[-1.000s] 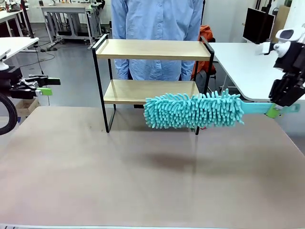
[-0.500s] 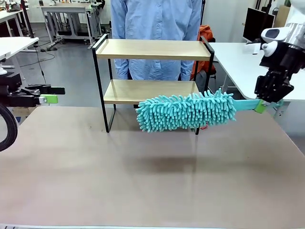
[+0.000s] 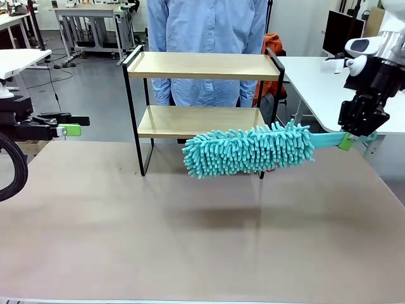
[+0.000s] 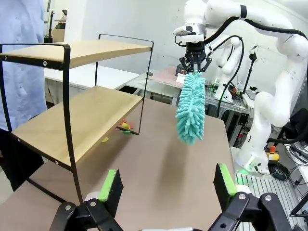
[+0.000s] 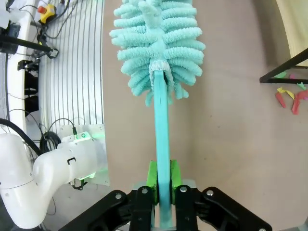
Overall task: Clean the shelf.
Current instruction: Hand the Duster back to the human.
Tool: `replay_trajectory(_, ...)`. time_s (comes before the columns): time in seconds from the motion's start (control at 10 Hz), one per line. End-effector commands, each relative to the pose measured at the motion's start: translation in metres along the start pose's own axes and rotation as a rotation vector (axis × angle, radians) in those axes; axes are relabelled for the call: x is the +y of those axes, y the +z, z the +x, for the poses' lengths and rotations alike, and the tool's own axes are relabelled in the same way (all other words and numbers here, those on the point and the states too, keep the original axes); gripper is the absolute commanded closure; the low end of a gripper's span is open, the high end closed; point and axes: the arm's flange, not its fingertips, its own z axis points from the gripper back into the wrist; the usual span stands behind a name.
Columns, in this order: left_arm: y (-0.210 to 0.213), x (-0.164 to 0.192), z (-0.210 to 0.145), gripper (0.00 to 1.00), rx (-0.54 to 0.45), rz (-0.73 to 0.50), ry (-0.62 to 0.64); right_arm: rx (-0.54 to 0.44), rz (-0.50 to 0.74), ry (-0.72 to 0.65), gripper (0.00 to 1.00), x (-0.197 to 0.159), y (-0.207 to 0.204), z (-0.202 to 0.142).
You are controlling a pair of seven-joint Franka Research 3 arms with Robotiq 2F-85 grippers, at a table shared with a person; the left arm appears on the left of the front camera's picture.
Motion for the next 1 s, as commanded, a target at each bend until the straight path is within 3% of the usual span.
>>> replay_trajectory(0.0,0.005,-0.002,0.000,0.00,-0.004,-0.014,-0.024,-0.024,-0.001,0.003,0.87,0.002,0.001,-0.001)
replay_trajectory(0.1,0.000,0.000,0.000,0.00,0.000,0.000,0.000,0.000,0.000,0.000,0.87,0.000,0.000,0.000)
replay_trajectory(0.2,-0.021,-0.005,-0.001,0.00,-0.043,-0.002,-0.034,-0.075,0.001,0.127,0.87,-0.002,-0.003,-0.003)
replay_trajectory(0.4,-0.052,-0.018,-0.006,0.00,-0.065,0.020,-0.094,-0.087,-0.061,0.141,0.87,-0.006,-0.007,-0.009)
replay_trajectory(0.9,-0.116,-0.051,-0.022,0.00,-0.117,-0.077,-0.212,-0.157,-0.147,0.233,0.87,-0.025,-0.021,-0.021)
